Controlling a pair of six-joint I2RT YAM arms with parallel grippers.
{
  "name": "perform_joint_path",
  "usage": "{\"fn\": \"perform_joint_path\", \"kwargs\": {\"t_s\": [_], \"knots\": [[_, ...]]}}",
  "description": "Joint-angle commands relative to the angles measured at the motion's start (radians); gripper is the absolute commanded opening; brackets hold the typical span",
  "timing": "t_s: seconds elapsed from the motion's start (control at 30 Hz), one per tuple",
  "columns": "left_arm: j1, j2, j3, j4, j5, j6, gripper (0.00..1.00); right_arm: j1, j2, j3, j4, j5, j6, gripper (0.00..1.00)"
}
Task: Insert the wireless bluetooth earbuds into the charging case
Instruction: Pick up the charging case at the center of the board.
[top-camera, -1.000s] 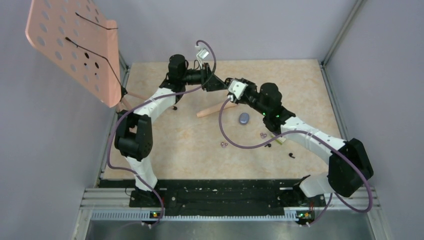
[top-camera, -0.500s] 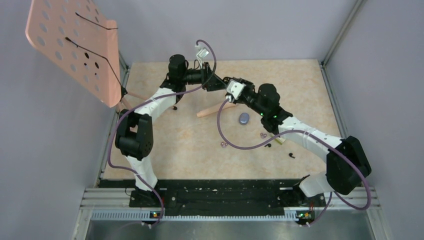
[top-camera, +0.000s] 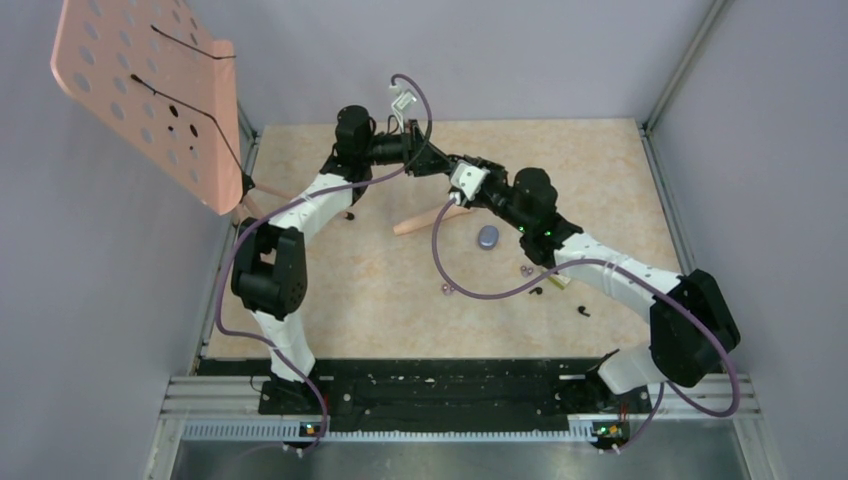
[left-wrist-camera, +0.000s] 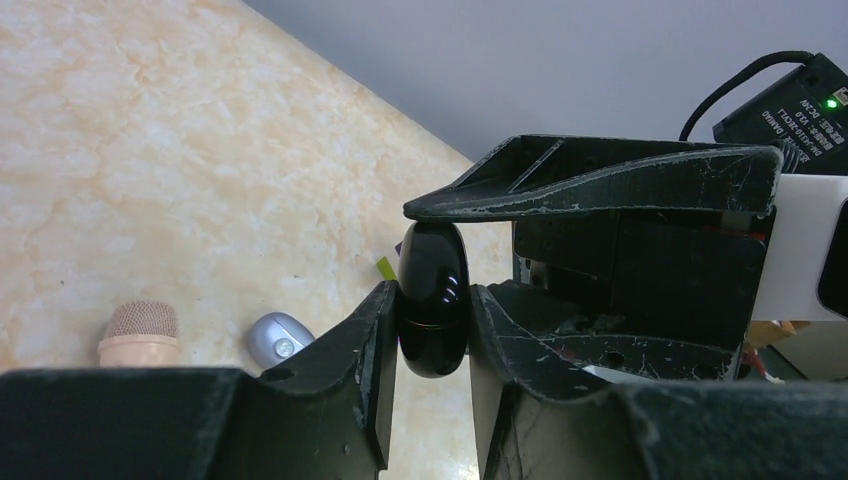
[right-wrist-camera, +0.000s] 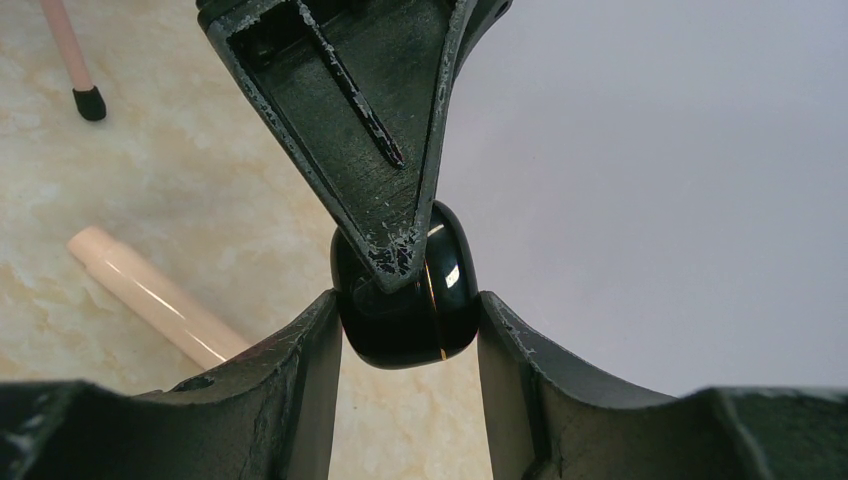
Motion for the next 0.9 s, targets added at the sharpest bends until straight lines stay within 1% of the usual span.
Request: {"fn": "perform_joint_path", "kwargs": {"t_s": [0.0, 0.03, 0.07, 0.1, 0.17, 0.3, 0.47, 0.57, 0.7, 0.77, 0.8, 0.87], "knots": [[-0.004, 0.02, 0.038, 0.068, 0.026, -0.016, 0.38, 0.014, 0.015, 0.025, 0.071, 0.016, 0.002, 0.25], [-0.004, 0.021, 0.039, 0.065, 0.025, -0.016, 0.46, 0.014, 0.02, 0.027, 0.08, 0.03, 0.005, 0.24], [-0.004, 0.02, 0.038, 0.061, 0.023, -0.014, 0.52, 0.014, 0.023, 0.03, 0.089, 0.035, 0.008, 0.24], [-0.004, 0.021, 0.039, 0.056, 0.021, -0.012, 0.55, 0.014, 0.024, 0.032, 0.099, 0.037, 0.008, 0.24], [-0.003, 0.022, 0.04, 0.049, 0.021, -0.008, 0.56, 0.014, 0.024, 0.032, 0.112, 0.037, 0.009, 0.24], [-0.003, 0.026, 0.043, 0.05, 0.024, -0.013, 0.52, 0.016, 0.024, 0.033, 0.114, 0.039, 0.01, 0.24], [-0.003, 0.03, 0.044, 0.051, 0.026, -0.017, 0.52, 0.017, 0.021, 0.027, 0.128, 0.054, 0.004, 0.23], [-0.003, 0.033, 0.041, 0.076, 0.029, -0.03, 0.47, 0.017, 0.017, 0.025, 0.12, 0.035, -0.003, 0.23], [-0.003, 0.034, 0.04, 0.093, 0.033, -0.042, 0.44, 0.018, 0.016, 0.026, 0.103, 0.021, -0.003, 0.23], [-0.003, 0.035, 0.038, 0.105, 0.035, -0.048, 0.41, 0.018, 0.017, 0.027, 0.089, 0.007, -0.005, 0.25], [-0.003, 0.034, 0.039, 0.11, 0.037, -0.05, 0.37, 0.018, 0.017, 0.027, 0.08, 0.002, -0.005, 0.27], [-0.002, 0.034, 0.035, 0.125, 0.043, -0.056, 0.26, 0.018, 0.015, 0.027, 0.064, -0.01, -0.004, 0.41]]}}
